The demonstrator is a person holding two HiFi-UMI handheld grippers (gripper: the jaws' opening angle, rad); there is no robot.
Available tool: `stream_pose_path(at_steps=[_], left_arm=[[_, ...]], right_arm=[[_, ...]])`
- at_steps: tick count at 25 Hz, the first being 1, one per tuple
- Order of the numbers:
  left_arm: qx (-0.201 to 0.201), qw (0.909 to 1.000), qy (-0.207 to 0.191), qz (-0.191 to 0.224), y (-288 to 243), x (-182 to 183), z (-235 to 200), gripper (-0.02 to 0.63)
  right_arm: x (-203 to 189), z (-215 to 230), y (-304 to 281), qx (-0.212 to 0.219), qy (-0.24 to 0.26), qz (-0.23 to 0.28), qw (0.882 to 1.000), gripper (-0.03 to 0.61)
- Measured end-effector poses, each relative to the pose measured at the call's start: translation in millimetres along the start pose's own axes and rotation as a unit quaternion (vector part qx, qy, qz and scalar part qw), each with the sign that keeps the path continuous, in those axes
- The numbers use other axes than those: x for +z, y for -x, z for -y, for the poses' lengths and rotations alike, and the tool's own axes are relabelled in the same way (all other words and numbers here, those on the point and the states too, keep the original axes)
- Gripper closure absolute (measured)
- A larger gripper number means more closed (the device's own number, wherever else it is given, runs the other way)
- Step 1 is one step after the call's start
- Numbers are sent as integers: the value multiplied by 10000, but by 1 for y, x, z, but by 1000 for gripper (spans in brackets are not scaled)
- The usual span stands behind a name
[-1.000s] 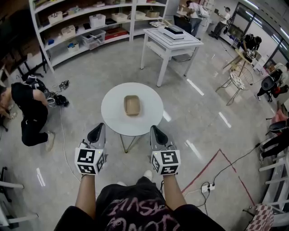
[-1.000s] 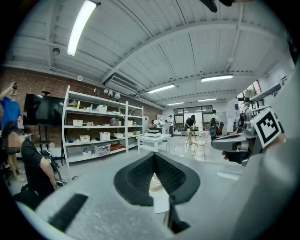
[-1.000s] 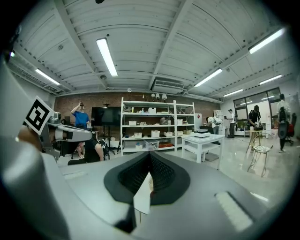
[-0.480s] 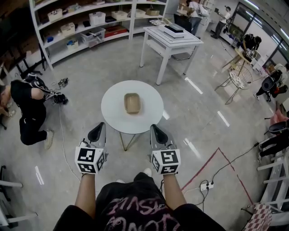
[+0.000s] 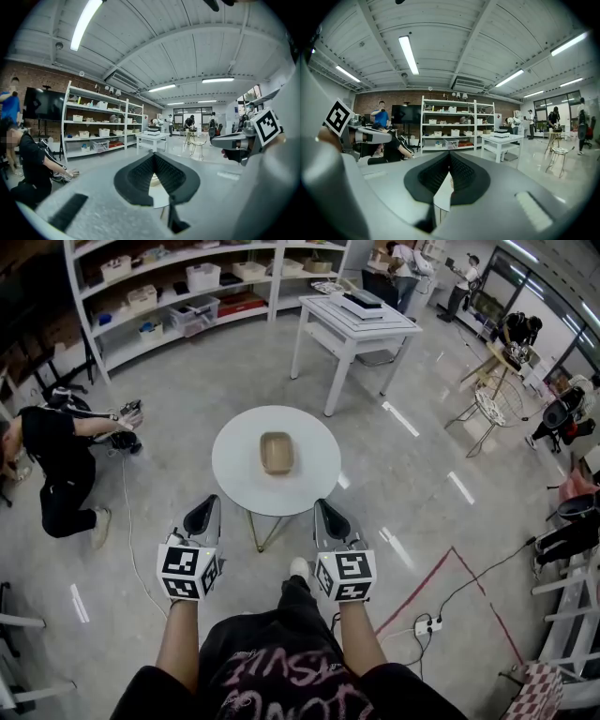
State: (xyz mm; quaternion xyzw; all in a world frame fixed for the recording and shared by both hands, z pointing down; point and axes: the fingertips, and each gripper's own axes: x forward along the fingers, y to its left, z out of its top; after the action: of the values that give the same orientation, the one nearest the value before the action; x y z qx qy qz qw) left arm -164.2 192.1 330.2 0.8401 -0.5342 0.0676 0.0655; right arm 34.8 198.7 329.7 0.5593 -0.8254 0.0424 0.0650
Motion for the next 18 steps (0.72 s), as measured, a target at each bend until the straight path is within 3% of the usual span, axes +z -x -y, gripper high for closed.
stream_pose_path(at_steps=[18], left_arm=[[-20,9999,-38,-101,-19,-5,-16,618]], right_arm=[[1,2,-23,-1,-66,34,10000,572]])
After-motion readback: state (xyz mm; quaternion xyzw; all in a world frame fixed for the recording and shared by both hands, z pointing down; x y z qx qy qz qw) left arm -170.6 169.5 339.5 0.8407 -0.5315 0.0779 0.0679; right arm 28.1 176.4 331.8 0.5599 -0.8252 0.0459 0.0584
